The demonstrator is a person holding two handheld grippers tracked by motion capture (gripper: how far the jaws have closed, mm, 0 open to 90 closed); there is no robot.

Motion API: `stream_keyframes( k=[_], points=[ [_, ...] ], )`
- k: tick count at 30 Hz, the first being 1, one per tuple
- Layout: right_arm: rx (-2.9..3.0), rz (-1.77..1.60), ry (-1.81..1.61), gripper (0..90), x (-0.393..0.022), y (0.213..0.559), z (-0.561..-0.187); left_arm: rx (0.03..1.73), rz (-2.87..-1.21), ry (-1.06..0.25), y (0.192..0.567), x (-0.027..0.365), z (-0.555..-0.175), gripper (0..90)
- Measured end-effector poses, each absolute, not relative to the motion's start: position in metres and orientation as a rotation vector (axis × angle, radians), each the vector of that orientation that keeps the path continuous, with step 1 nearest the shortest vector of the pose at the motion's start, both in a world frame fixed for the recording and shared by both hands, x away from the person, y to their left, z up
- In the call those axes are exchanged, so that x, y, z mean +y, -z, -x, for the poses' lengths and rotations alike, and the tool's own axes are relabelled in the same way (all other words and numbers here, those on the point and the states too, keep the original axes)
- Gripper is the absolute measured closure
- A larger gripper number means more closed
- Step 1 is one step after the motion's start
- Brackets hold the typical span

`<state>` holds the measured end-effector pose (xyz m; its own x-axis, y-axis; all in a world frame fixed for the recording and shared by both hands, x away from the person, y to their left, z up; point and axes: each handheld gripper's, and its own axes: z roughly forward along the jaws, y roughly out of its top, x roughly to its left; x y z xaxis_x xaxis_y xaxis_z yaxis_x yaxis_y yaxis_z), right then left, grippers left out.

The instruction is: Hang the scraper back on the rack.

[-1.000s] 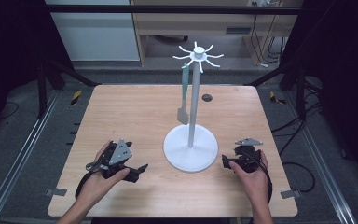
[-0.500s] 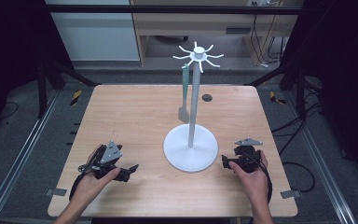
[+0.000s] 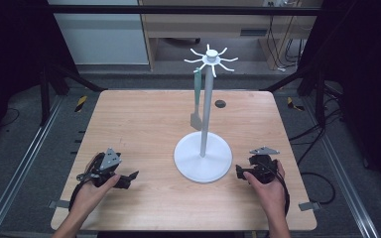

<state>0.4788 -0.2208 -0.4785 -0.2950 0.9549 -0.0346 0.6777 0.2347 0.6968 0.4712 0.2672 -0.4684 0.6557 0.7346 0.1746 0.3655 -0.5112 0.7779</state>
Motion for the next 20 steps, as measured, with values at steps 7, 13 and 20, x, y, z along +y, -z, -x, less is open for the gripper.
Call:
stream_keyframes(
  k=[7, 13, 20],
  points=[
    [2.051, -1.500, -0.806, 7.9, -0.221, 0.478, -0.479, 0.918, -2.115, -0.635, 0.476, 0.284, -0.479, 5.2],
    [2.055, -1.499, -0.804, 7.8, -0.220, 0.478, -0.479, 0.985, -2.111, -0.622, 0.482, 0.288, -0.481, 5.2],
    [2.031, -1.497, -0.806, 8.3, -0.221, 0.476, -0.479, 1.014, -2.120, -0.627, 0.483, 0.289, -0.482, 5.2]
  ],
)
